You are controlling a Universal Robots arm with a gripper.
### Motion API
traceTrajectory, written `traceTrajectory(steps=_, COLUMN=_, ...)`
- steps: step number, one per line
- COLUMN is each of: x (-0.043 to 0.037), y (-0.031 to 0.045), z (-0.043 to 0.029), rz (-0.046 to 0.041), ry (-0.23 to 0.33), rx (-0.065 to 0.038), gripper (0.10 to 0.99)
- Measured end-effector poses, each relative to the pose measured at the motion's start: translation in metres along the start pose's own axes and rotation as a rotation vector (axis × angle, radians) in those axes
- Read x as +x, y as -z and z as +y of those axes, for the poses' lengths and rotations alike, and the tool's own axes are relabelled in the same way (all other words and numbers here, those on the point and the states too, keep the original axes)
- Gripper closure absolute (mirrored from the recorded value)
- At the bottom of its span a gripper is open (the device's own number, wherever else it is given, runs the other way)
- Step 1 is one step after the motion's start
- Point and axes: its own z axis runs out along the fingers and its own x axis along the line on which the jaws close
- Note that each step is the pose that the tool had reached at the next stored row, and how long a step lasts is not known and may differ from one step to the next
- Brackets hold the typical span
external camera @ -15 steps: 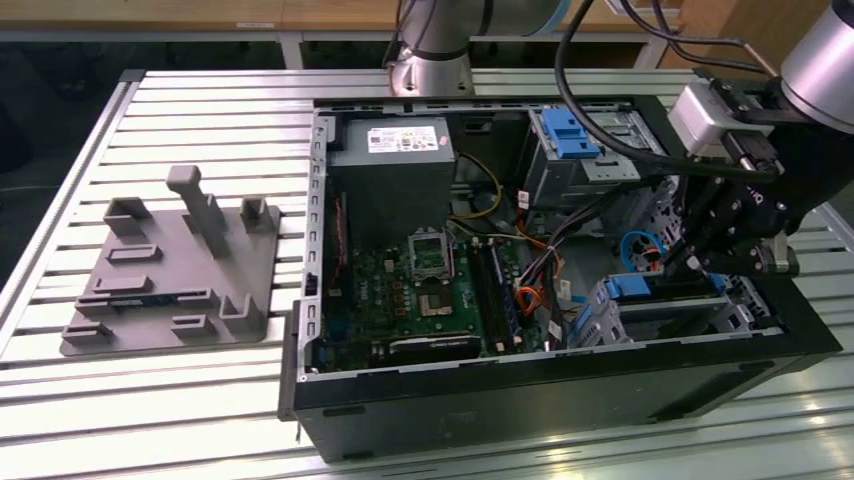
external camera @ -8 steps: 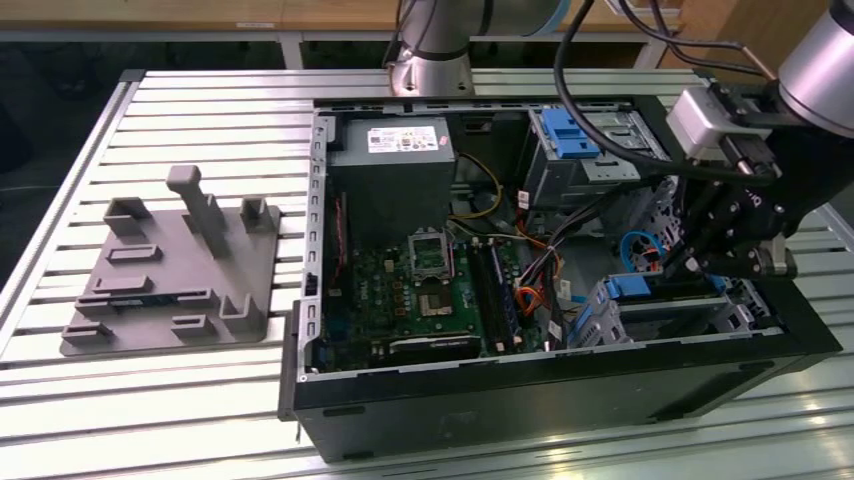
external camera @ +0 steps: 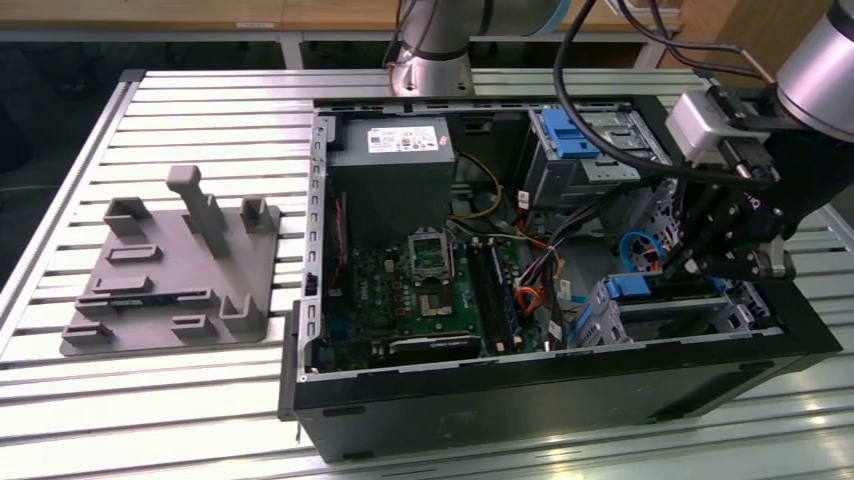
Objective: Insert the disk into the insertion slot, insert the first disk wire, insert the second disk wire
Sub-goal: 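Insert the second disk wire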
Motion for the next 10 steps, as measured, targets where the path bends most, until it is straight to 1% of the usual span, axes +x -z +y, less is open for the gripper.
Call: traceTrajectory(steps=10, x=0.0004, y=-0.0042, z=-0.0002, rz=0.0006, ry=0.000, rx=0.000, gripper=0.929)
